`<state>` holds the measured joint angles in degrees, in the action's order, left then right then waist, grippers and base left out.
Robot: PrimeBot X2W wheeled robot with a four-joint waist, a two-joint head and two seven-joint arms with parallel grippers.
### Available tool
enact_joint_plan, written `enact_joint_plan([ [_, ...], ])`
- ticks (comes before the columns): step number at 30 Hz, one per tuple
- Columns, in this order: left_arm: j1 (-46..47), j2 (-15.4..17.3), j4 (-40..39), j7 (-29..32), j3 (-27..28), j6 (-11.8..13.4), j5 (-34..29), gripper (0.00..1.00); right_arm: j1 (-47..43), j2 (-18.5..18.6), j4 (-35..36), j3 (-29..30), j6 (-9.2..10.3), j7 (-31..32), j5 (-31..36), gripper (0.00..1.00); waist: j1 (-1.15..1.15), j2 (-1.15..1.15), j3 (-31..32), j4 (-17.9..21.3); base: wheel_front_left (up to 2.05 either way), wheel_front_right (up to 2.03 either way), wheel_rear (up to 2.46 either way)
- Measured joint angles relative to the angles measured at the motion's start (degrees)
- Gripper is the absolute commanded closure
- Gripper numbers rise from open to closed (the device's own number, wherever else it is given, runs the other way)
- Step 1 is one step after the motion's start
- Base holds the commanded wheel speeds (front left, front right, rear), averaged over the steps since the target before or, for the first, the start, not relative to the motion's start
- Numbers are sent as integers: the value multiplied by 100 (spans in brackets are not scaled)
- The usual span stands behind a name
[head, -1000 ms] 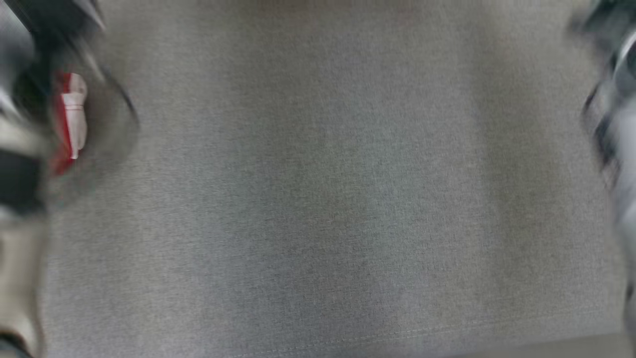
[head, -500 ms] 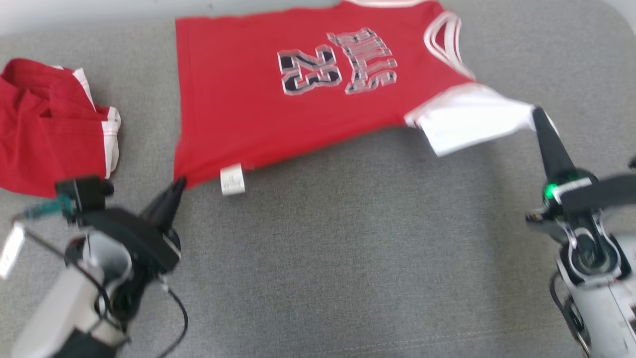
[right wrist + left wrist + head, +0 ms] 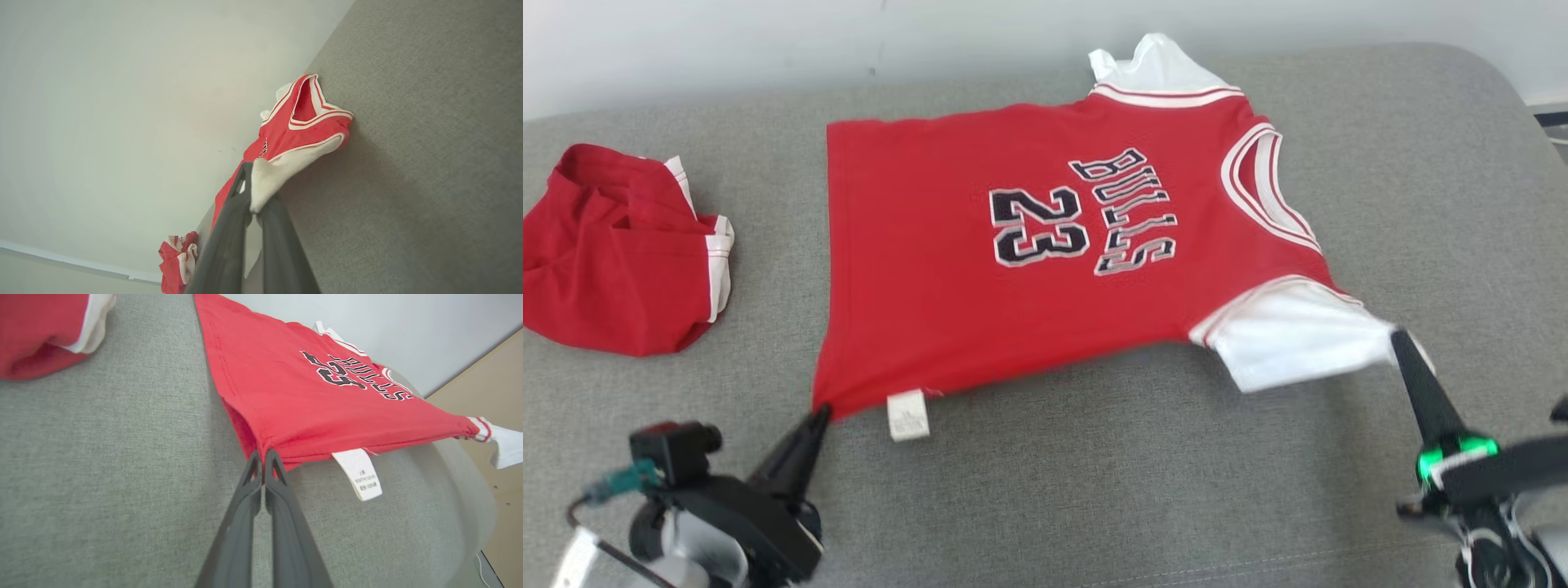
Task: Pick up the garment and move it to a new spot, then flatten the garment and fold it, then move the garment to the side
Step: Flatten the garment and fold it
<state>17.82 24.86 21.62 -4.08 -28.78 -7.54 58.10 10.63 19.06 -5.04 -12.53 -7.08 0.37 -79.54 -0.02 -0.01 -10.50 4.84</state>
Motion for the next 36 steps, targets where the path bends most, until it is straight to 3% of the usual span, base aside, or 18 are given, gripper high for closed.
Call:
enact_joint_plan([
  [12, -689, 88, -129, -547, -260, 0, -298, 100, -1075, 255, 271, -226, 0, -104, 92, 100, 1, 0, 144, -20, 0, 0, 0],
  [27, -905, 90, 42, -720, -441, 4, -577, 100, -1562, 459, 93, -656, 0, 56, 118, 100, 1, 0, 174, -112, 0, 0, 0],
  [36, -904, 66, 198, -769, -490, 142, -799, 100, -1517, 504, -253, -766, 0, 65, 294, 100, 2, 1, 197, -93, 0, 0, 0],
])
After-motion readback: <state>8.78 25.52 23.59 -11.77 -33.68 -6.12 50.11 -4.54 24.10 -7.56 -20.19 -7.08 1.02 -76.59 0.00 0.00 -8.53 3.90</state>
